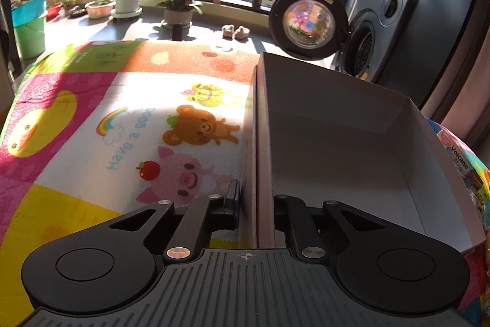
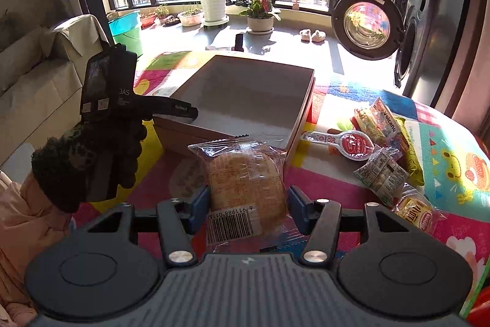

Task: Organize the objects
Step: 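Lift the bread bag with the right tool and carry it over the box, then open the right tool to drop the bread bag into the box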

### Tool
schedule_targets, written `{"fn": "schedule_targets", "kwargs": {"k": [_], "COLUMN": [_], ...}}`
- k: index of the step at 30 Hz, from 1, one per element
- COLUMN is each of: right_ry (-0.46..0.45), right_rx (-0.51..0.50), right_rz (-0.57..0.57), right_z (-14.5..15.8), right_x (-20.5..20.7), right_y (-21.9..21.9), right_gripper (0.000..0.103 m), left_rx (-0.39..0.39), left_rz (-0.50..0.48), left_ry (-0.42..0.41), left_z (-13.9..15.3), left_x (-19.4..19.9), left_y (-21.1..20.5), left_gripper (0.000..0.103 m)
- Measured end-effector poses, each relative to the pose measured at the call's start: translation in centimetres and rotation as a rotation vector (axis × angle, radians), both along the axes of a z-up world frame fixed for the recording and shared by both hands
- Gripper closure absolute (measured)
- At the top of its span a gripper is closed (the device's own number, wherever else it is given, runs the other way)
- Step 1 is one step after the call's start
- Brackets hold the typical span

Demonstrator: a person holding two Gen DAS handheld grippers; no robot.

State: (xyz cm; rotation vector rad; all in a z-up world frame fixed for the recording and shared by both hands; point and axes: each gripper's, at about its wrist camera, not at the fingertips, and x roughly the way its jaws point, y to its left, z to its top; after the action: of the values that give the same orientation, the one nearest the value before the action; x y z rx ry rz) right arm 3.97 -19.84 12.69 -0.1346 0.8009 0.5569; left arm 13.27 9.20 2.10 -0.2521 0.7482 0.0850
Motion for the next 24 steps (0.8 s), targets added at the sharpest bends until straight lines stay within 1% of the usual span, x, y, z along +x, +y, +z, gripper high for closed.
{"fn": "schedule_targets", "kwargs": {"k": [4,11,13,15,17,20,24], "right_ry": [0.012,-0.040,-0.052,-0.052,-0.056,-0.062,-0.104], "right_rx": [0.051,0.105,0.125,0.114,0.088,0.044,-0.058], "right_rz": [-0.001,-0.073,-0.081,-0.092,-0.090,-0.100,-0.118], "right_z": [1.3,2.4,2.2,1.7,1.2,0.4,-1.3], "right_x": [3.0,9.6,11.4,12.6,12.8,12.0,9.3], "right_y": [2.7,7.9,9.3,10.4,10.6,9.6,6.3], "right_gripper": [0.048,0.048,0.045,0.042,0.042,0.041,0.033], "left_rx": [0.030,0.007,0.007,0.007,0.007,0.003,-0.002], "left_rz": [0.005,0.005,0.005,0.004,0.002,0.002,0.005], "left_ry": [-0.016,-0.023,-0.024,-0.025,-0.028,-0.031,-0.032], "left_z": [-0.1,-0.2,-0.2,-0.2,-0.2,-0.3,-0.3], "left_x": [-0.4,-0.5,-0.5,-0.5,-0.5,-0.5,-0.5], "left_y": [-0.5,-0.1,-0.1,-0.1,-0.1,-0.1,0.0], "left_gripper": [0.090,0.091,0.090,0.090,0.090,0.090,0.090]}}
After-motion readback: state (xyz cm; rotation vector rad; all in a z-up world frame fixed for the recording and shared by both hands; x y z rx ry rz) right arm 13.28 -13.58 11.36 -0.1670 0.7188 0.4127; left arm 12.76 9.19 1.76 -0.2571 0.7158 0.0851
